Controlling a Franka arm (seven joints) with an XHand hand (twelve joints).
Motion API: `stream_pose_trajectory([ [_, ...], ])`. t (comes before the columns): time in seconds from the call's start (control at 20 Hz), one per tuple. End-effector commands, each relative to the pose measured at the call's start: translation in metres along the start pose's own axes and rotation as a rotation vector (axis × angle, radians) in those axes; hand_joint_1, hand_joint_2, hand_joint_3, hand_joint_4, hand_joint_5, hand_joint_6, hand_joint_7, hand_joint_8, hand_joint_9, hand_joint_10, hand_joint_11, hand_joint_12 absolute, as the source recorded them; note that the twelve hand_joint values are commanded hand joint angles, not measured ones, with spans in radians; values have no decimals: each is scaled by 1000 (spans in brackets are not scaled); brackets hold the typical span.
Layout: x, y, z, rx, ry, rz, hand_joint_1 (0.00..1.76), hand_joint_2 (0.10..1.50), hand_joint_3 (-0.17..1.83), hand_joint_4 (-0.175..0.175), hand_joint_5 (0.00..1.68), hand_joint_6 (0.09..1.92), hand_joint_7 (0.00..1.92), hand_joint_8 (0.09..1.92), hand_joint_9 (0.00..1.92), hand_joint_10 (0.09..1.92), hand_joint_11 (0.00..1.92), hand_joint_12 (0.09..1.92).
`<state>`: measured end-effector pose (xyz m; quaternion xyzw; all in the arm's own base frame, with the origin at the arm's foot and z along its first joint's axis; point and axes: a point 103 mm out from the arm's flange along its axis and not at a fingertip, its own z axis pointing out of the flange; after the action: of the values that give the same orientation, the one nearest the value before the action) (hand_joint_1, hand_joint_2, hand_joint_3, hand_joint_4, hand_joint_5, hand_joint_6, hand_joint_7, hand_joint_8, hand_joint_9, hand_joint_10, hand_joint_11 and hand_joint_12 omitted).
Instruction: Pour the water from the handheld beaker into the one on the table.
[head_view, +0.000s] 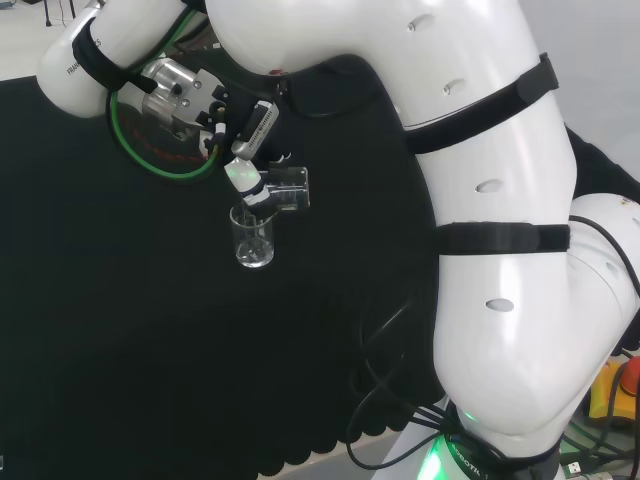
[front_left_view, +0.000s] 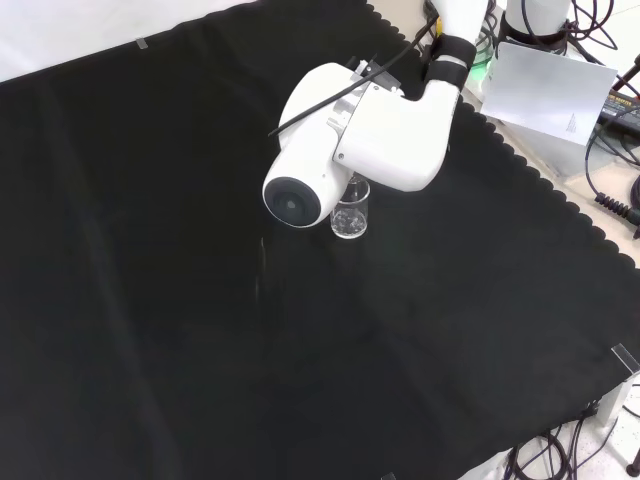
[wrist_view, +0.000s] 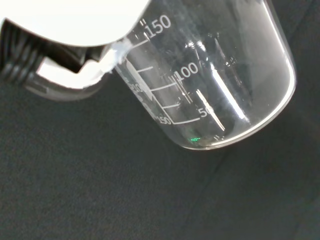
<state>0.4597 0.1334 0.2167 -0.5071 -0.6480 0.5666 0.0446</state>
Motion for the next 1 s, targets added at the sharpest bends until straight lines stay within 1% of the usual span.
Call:
stream_pose_trajectory([
  [0.05,2,1,1,4,-8,4,1304,504,1035,-175,1156,1040,1221,1011,1540,869,1196,884],
  [0.55,2,3,0,9,-20,8,1304,504,1035,-175,1155,1041,1220,1013,1539,872,1195,885],
  [1.0,2,3,-1,12,-16,3,1304,504,1035,-175,1154,1042,1219,1014,1539,875,1194,886],
])
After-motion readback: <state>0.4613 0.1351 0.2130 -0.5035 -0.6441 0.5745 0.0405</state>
